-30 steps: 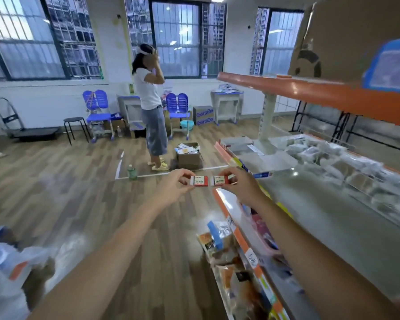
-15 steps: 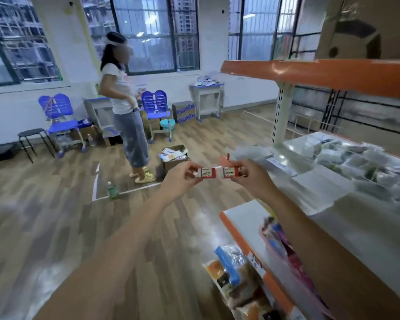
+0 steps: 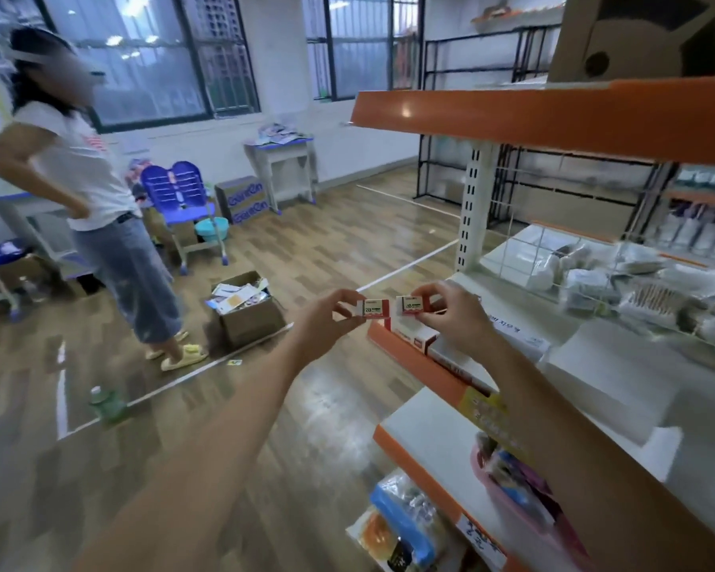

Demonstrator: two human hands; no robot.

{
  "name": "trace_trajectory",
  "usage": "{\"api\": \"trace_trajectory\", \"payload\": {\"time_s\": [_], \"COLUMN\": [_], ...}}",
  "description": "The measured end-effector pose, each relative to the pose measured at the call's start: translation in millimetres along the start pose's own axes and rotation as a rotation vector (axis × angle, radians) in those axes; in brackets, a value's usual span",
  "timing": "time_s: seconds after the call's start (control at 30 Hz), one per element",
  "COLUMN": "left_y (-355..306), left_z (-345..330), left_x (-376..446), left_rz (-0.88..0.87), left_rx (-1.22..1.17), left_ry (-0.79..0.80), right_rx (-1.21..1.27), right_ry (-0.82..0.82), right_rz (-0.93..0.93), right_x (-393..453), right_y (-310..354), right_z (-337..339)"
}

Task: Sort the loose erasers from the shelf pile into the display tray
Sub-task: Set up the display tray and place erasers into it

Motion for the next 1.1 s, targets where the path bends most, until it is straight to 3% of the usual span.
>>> {"api": "trace_trajectory", "payload": {"time_s": [0.43,0.87,1.1], "left_y": [50.3,91.5,103.9], "left_z": [-42.7,-59.4,-65.5], "left_x": [85.8,133.1,154.2], "left_rz": [-0.137,-0.047,-0.087], "left_rx": [-0.141,-0.309,-0.375], "left_ry": [0.229,0.504,0.620], "right_rx": [-0.082,-0.245,-0.325], "right_ry": [-0.028,-0.011,0.032], "right_rz": [-0.202,-0.381,-0.503], "right_x": [50.7,54.8,65.0], "right_y": [-46.9,-49.6,-49.1], "right_z": [-5.4,-27.4,-45.2]}}
Point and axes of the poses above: each hand's wrist, its own x-axis towards the middle knuckle, its own z-axis out of the back of the hand, y = z × x, the point moved 4 cm from there along x, towards the middle knuckle, and after that the axes turned 5 degrees about -z, right-handed, at the moved point
